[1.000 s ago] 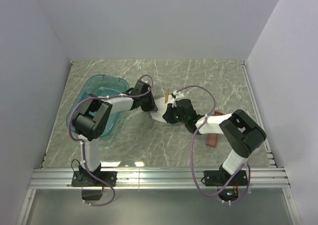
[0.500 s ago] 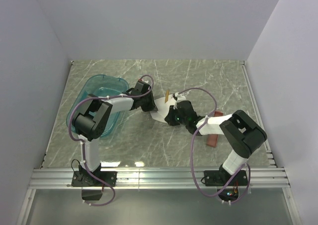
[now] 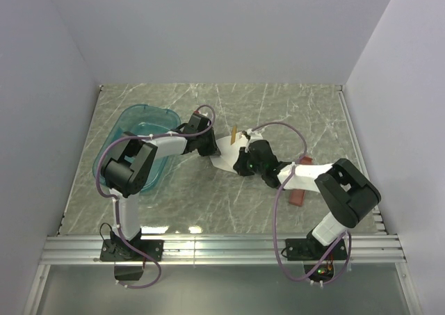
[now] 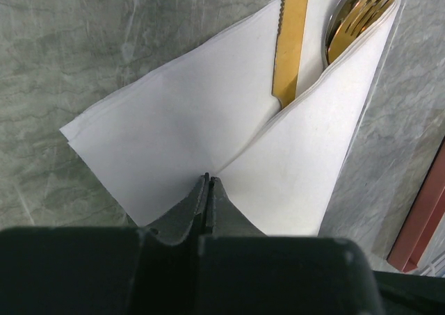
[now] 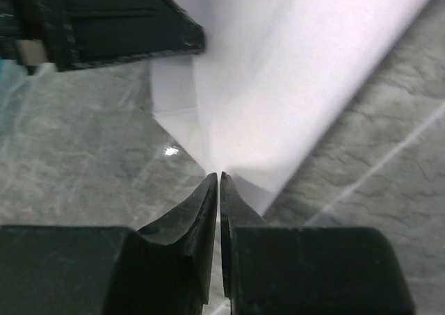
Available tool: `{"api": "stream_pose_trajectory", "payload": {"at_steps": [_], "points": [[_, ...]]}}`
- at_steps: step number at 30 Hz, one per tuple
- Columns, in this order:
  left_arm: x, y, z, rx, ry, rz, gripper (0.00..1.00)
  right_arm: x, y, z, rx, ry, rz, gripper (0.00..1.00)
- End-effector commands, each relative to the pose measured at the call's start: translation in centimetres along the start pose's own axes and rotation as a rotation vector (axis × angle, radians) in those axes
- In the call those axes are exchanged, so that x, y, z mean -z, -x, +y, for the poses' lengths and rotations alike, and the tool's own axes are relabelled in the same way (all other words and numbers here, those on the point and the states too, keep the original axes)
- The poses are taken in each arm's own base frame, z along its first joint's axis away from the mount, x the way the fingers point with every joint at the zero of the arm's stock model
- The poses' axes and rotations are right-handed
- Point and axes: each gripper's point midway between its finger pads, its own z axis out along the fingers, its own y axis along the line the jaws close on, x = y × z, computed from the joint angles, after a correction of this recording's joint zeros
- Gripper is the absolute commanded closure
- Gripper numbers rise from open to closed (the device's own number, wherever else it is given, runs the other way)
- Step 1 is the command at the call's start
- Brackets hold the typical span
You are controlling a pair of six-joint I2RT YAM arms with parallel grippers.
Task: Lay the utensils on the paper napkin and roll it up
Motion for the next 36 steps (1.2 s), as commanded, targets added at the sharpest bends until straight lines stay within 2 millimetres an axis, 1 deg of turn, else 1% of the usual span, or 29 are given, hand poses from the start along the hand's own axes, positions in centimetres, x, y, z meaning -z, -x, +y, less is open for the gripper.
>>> {"api": "stream_pose_trajectory", "payload": {"at_steps": [1, 2, 3, 4, 5, 6, 7, 8, 9, 10, 11, 12, 13, 14, 15, 16, 17, 18, 19, 20, 21, 22, 23, 24, 25, 31, 32, 35, 36], "points": [[0.0, -0.1, -0.3, -0.029, -0.004, -0.003, 1.00, -0.1, 2.1, -0.4, -0.014, -0.069, -0.040, 0.88], [-0.1, 0.0, -0.2, -0.031, -0.005, -0.005, 1.00, 0.2, 3.2, -0.4, -0.014, -0.092, -0.067, 0.88], [0.0, -0.1, -0.3, -0.030, -0.008, -0.006, 1.00, 0.4, 4.0, -1.3, -0.017, -0.141, -0.069, 0.88], [0.0, -0.1, -0.3, -0.030, -0.009, -0.007, 1.00, 0.4, 6.4, -0.5, -0.017, -0.138, -0.107, 0.89], [0.0, -0.2, -0.4, -0.030, -0.013, -0.007, 1.00, 0.3, 7.3, -0.5, -0.012, -0.151, -0.113, 0.89], [0.0, -0.2, -0.3, -0.029, -0.011, -0.009, 1.00, 0.3, 7.9, -1.0, -0.001, -0.186, -0.105, 0.88], [0.0, -0.3, -0.3, -0.028, -0.012, -0.005, 1.00, 0.2, 10.4, -0.2, 0.002, -0.186, -0.147, 0.86], [0.0, -0.2, -0.4, -0.030, -0.015, -0.007, 1.00, -0.3, 10.8, -0.6, 0.004, -0.214, -0.142, 0.80], [0.0, -0.3, -0.4, -0.029, -0.016, -0.005, 1.00, -0.4, 12.3, -0.3, 0.008, -0.226, -0.154, 0.78], [-0.1, -0.4, -0.5, -0.029, -0.020, -0.001, 1.00, -1.1, 12.5, -1.3, 0.005, -0.262, -0.147, 0.77], [-0.1, -0.4, -0.4, -0.029, -0.021, 0.000, 1.00, -1.5, 13.0, -1.5, 0.004, -0.268, -0.149, 0.75], [-0.1, -0.4, -0.6, -0.029, -0.029, -0.001, 1.00, -1.9, 14.4, -1.2, 0.004, -0.265, -0.174, 0.75], [-0.2, -0.5, -0.6, -0.030, -0.031, -0.001, 1.00, -2.9, 14.3, -2.0, 0.002, -0.288, -0.163, 0.75], [-0.2, -0.5, -0.6, -0.028, -0.033, 0.002, 1.00, -3.3, 14.1, -2.5, 0.013, -0.310, -0.146, 0.75], [-0.2, -0.5, -0.6, -0.030, -0.033, 0.002, 1.00, -3.6, 15.3, -2.2, 0.018, -0.315, -0.168, 0.75], [-0.2, -0.5, -0.8, -0.031, -0.036, 0.002, 1.00, -4.7, 14.7, -2.9, 0.028, -0.338, -0.149, 0.76], [-0.3, -0.6, -0.6, -0.029, -0.033, 0.006, 1.00, -5.1, 14.7, -3.2, 0.035, -0.352, -0.139, 0.76], [-0.2, -0.6, -0.7, -0.032, -0.034, 0.005, 1.00, -5.5, 15.8, -2.9, 0.036, -0.349, -0.155, 0.76], [-0.2, -0.6, -0.7, -0.032, -0.035, 0.006, 1.00, -6.3, 15.3, -3.4, 0.042, -0.361, -0.138, 0.74], [-0.2, -0.6, -0.8, -0.032, -0.037, 0.006, 1.00, -6.7, 15.4, -3.5, 0.046, -0.364, -0.137, 0.73], [-0.2, -0.5, -0.8, -0.033, -0.038, 0.004, 1.00, -6.9, 16.1, -3.4, 0.049, -0.368, -0.142, 0.72], [-0.2, -0.6, -0.7, -0.031, -0.033, 0.008, 1.00, -7.6, 15.5, -3.7, 0.055, -0.379, -0.123, 0.72], [-0.2, -0.5, -0.7, -0.031, -0.030, 0.007, 1.00, -7.8, 15.3, -4.3, 0.058, -0.400, -0.107, 0.72], [-0.2, -0.6, -0.6, -0.030, -0.024, 0.009, 1.00, -8.0, 15.9, -4.0, 0.060, -0.399, -0.114, 0.72], [-0.3, -0.7, -0.6, -0.031, -0.025, 0.010, 0.99, -8.5, 15.4, -4.4, 0.069, -0.410, -0.096, 0.71], [-0.2, -0.7, -0.3, -0.023, -0.013, 0.008, 1.00, -9.3, 14.7, -5.7, 0.090, -0.453, -0.065, 0.72], [-0.2, -0.8, -0.2, -0.022, -0.012, 0.010, 1.00, -9.3, 14.5, -5.7, 0.090, -0.445, -0.060, 0.72], [-0.2, -0.8, -0.1, -0.019, -0.006, 0.007, 1.00, -9.8, 14.4, -4.5, 0.078, -0.362, -0.065, 0.74], [-0.2, -0.8, -0.1, -0.018, -0.004, 0.007, 1.00, -9.9, 14.0, -4.3, 0.076, -0.346, -0.056, 0.74]]}}
